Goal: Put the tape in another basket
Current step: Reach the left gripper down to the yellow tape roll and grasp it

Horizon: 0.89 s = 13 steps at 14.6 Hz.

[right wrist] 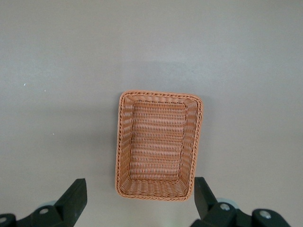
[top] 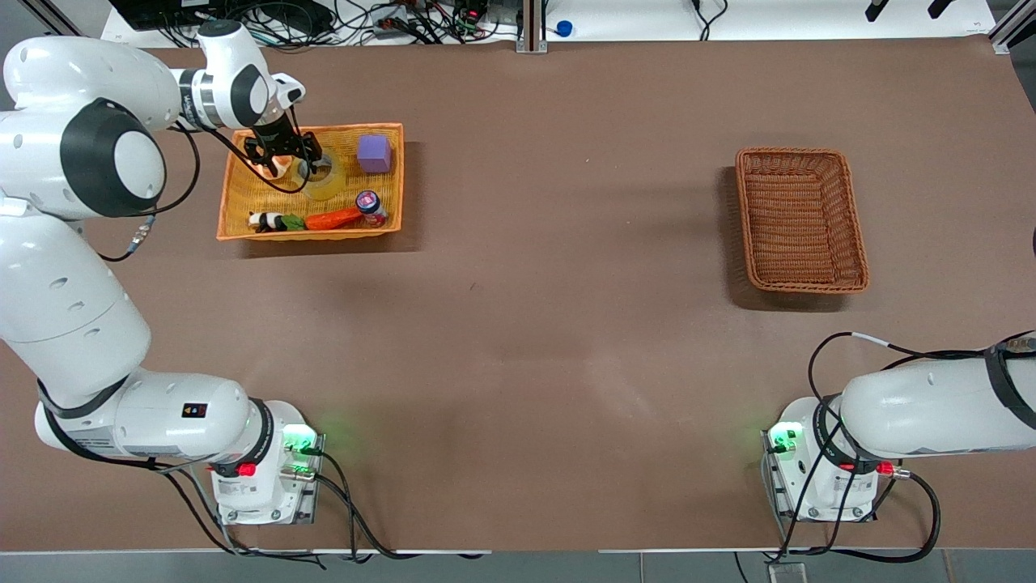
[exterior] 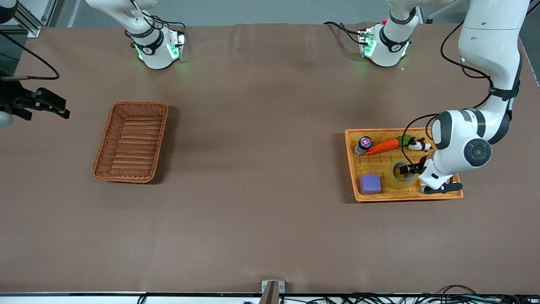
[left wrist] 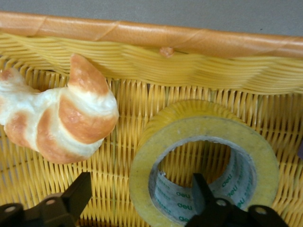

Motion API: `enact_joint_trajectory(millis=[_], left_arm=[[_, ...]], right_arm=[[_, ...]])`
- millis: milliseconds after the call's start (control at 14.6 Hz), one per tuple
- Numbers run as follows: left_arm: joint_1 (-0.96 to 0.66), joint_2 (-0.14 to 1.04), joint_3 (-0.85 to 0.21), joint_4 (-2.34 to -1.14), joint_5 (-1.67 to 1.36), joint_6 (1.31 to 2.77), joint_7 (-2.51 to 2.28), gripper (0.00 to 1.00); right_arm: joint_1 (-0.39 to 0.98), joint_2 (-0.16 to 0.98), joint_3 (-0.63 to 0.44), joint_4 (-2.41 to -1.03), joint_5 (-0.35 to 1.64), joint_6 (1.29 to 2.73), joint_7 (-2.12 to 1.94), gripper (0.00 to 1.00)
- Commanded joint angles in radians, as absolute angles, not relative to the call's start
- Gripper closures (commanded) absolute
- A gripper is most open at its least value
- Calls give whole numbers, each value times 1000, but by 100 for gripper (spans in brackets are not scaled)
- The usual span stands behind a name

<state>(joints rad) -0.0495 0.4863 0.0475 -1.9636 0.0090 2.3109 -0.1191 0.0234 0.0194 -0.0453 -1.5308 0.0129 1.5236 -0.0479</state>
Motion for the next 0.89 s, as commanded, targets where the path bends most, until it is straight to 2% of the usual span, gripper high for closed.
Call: enact_joint_trajectory(millis=[0,137,206,411,686,823], left_arm=[[-51,499,52,-1962,20,2319,-129,45],[-51,496,52,-1973,15,2319,-130,82],[-46,485,52,-1977,17,2319,-129,90],[-46,425,52,-1973,17,2275,-129,100],[-55,377,31,-1833,23,2027,-129,100],[-55,374,-20,-1745,23,1947,-130,100]], right_arm=[[17,14,-49,-1537,58,1534,-57,0],[17,14,-49,-1539,58,1536,-57,0],[17,12,-49,-1537,58,1531,-57,0],[12,11,-51,-1537,57,1529,-70,0],[-20,9,-51,-1534,57,1529,-130,0],[-20,9,-51,-1534,57,1529,-133,0]])
